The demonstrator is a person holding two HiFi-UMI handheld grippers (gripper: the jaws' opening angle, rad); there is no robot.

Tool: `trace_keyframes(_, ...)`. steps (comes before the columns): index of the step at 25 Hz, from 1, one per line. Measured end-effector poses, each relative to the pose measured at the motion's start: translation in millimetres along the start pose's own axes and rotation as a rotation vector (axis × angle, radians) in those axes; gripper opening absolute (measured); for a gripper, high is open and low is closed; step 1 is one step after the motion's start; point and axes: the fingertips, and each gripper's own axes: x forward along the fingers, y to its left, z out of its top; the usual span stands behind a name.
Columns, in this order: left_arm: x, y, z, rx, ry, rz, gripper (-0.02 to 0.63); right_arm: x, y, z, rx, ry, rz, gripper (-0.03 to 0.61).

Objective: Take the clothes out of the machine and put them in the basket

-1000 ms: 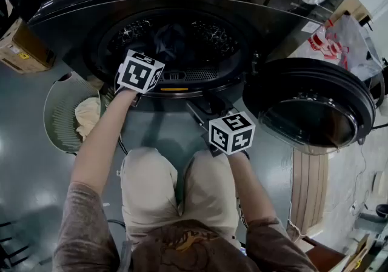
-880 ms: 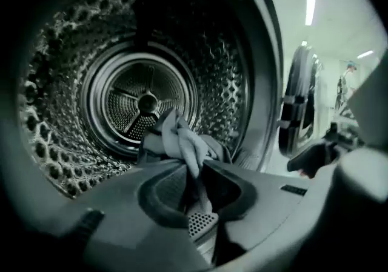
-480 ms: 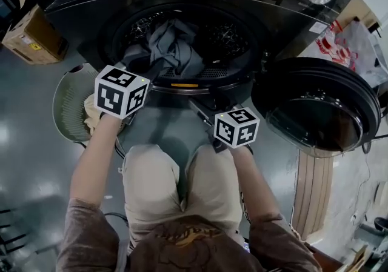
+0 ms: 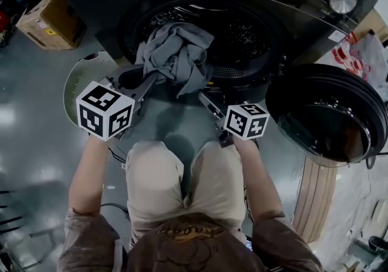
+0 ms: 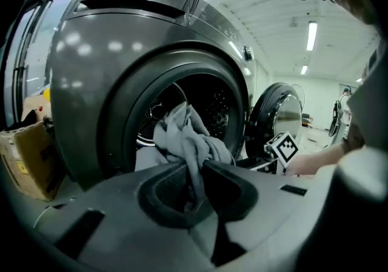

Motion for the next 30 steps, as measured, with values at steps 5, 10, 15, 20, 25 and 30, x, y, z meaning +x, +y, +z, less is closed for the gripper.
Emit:
trace_keyframes(5, -24.6, 3.9, -14.6, 0.006, 0.013, 0.036, 0.061, 11.6, 4.1, 6.8, 0.023, -0.009, 0.033, 0.395)
trace_keyframes(10, -44.2, 6.8, -25.9, -0.010, 0.023, 0.055, 0.061, 19.7, 7.4, 13.2, 0.067, -0.023, 0.068, 0.426)
trace_keyframes(15, -57.9, 12.4, -35.5, -0.037, 0.026, 0.077, 0.061, 19.2, 1.4, 18.2, 0.139, -0.036, 0.073, 0.431)
trace_keyframes(20, -67.4, 13.6, -40.6, -0.050, 0.024, 0.083, 0.060, 9.0, -10.3, 22.9, 0.236, -0.072, 0.053, 0.428)
trace_keyframes(25, -82.2, 9.0, -42.4, -0.063, 0.001, 0.087, 0.060, 17.6, -5.7, 24.3, 0.277, -0.073, 0.077, 0.428)
trace_keyframes(30, -108.3, 12.8, -42.3, -0.108, -0.034, 0.099, 0.060, 30.4, 1.0, 24.1, 0.322, -0.072, 0.116, 0.442)
